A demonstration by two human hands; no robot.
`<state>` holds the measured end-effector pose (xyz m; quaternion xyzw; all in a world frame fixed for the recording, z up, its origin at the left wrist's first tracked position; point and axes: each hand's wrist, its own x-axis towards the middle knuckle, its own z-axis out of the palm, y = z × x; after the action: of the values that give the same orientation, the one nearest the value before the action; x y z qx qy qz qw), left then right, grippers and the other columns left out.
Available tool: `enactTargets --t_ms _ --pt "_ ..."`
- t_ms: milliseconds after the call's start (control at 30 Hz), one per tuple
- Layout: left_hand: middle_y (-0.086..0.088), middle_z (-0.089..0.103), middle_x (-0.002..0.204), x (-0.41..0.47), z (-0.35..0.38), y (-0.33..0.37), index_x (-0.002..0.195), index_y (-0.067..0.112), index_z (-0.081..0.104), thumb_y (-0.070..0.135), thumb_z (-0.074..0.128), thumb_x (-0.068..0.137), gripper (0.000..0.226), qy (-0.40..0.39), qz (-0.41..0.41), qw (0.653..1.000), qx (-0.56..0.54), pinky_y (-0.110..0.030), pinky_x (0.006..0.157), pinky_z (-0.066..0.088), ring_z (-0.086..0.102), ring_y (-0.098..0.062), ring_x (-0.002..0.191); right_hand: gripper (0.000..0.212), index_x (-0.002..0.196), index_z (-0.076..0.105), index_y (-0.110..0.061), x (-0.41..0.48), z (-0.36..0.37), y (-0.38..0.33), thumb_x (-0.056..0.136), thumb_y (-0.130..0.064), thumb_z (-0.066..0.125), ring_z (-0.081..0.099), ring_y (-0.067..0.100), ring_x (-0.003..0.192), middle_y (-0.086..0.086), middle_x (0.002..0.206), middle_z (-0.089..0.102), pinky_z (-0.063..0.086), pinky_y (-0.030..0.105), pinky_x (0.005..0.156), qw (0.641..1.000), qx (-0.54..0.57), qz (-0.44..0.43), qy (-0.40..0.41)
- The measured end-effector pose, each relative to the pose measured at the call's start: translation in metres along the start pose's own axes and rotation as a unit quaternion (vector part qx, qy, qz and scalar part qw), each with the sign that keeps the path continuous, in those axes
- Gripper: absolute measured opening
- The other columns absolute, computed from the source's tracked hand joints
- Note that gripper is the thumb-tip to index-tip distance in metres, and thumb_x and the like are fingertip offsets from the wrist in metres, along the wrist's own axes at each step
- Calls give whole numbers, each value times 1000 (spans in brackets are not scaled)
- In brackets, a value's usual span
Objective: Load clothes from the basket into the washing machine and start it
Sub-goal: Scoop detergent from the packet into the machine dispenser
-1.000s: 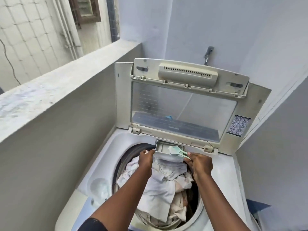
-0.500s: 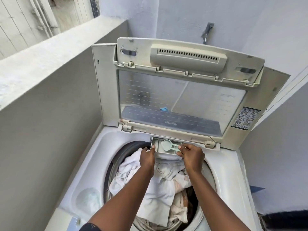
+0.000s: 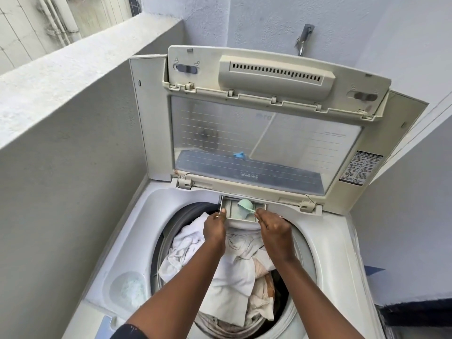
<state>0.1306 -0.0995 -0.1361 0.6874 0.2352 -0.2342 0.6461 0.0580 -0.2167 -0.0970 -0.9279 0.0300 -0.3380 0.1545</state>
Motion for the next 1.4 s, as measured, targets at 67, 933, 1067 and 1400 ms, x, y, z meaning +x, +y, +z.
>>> enactTargets --t_ms 67,933,1067,1400 --pt "-26 59 122 -1 0 1 120 7 60 40 54 92 44 1 2 1000 -2 -50 100 43 54 -42 118 32 77 74 -1 -1 0 3 50 7 88 71 16 58 6 68 74 57 23 53 999 -34 -33 4" --pt "0 52 71 -27 -14 19 72 14 52 33 51 95 30 42 60 995 63 -28 75 34 49 -24 84 15 92 74 4 -3 -16 -12 77 2 72 70 18 58 15 72 74 56 18 56 954 151 257 43" --pt "-11 63 116 -39 -21 25 114 5 61 29 56 93 33 61 74 995 35 -33 96 39 53 -29 115 13 93 73 2 7 -28 -22 82 -2 69 63 -6 49 8 66 70 52 7 55 862 271 424 65" --pt "-8 64 121 -101 -42 46 120 6 61 14 52 94 29 103 140 983 -52 -22 88 37 57 -24 114 13 77 63 8 12 -78 -55 78 19 59 60 24 59 16 71 63 54 16 46 583 544 597 90"
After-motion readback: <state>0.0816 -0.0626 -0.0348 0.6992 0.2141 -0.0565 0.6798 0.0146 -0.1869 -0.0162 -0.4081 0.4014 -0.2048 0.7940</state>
